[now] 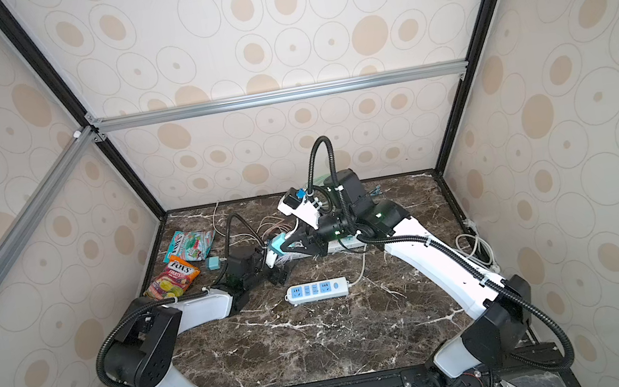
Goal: Insert the plug
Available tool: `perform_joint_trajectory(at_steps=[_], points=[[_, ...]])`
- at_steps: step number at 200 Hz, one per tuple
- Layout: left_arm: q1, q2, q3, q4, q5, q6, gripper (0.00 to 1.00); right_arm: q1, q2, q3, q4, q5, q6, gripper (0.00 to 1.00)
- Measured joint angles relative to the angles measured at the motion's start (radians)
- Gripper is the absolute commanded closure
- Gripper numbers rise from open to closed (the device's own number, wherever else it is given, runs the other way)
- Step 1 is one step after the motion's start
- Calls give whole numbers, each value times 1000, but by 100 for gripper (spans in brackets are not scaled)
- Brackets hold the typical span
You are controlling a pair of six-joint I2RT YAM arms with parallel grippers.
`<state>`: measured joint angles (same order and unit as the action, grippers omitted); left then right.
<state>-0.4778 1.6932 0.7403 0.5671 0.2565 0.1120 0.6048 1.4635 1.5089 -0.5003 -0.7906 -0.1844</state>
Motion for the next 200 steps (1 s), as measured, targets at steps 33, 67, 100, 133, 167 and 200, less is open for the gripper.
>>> perform_joint_trajectory(at_steps=[33,67,100,133,167,200], points=[[13,27,6,3,-87,-1,74,0,-3,-15,9,-3,0,100],[69,-11,-18,28,-104,-32,100,0,-5,-32,18,-3,-1,100],[95,-73,-27,6,-233,-79,100,0,-5,-42,33,-1,-5,100],[97,-137,-18,-54,-510,-110,100,0,13,-58,56,24,-8,100],[120,-259,-9,-129,-711,-87,100,0,76,-58,71,82,-9,100],[125,-412,103,-260,-732,-60,100,1,129,-52,59,113,-24,100]])
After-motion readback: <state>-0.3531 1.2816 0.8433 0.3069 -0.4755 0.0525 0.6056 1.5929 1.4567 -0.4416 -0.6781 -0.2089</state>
